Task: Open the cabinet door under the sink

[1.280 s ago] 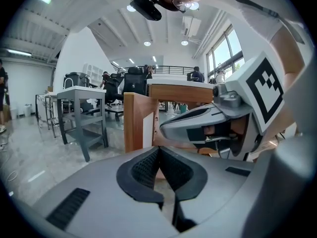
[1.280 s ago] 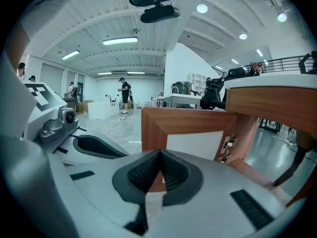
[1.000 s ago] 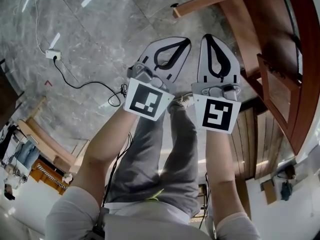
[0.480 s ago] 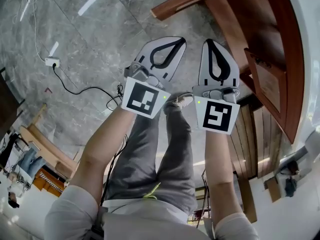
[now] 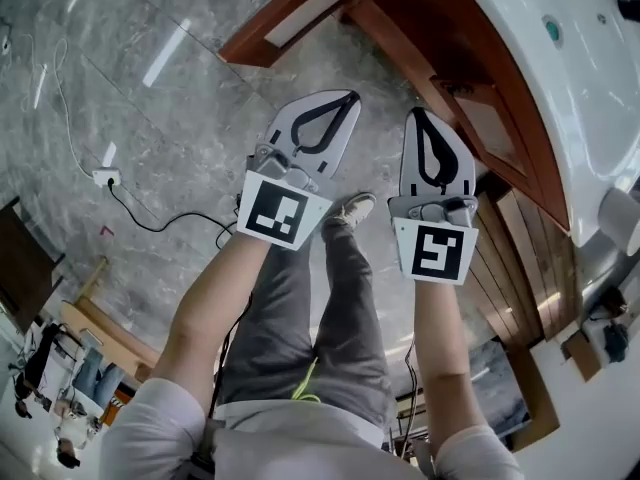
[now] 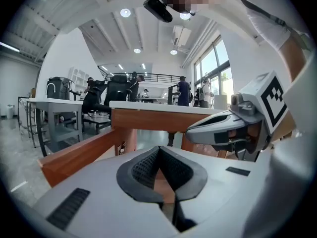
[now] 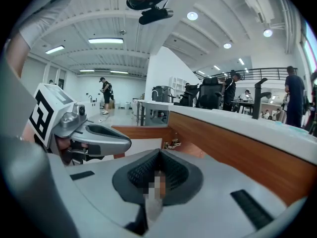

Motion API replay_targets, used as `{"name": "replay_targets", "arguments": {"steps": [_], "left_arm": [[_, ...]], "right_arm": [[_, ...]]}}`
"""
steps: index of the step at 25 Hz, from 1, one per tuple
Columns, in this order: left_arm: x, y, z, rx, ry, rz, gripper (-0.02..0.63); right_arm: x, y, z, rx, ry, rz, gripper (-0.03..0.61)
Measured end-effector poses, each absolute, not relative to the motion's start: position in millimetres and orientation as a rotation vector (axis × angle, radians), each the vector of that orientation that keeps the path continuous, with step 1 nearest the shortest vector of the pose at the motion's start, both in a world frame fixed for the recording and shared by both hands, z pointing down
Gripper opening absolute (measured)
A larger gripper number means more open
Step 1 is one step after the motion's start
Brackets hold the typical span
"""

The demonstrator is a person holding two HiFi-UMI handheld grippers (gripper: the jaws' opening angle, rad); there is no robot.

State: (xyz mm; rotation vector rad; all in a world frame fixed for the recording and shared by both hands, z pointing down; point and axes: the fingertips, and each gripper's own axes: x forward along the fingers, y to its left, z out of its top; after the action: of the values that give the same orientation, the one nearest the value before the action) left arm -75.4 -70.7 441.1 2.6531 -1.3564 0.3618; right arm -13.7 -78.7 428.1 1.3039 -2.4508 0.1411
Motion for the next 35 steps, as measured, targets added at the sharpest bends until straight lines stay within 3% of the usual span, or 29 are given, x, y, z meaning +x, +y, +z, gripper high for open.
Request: {"name": "replay_targets", "arguments": {"steps": [13, 35], "left_arm": [[-10, -56, 301, 2.71, -1.313, 0.276, 0.015], [40, -9, 69, 2.813, -1.205, 0.146, 0.015]], "right_arm": [[110, -39, 299, 1.525, -2.363, 0.124, 0.032], [188, 31, 81, 1.702, -2.355, 0.077, 0.032]]}}
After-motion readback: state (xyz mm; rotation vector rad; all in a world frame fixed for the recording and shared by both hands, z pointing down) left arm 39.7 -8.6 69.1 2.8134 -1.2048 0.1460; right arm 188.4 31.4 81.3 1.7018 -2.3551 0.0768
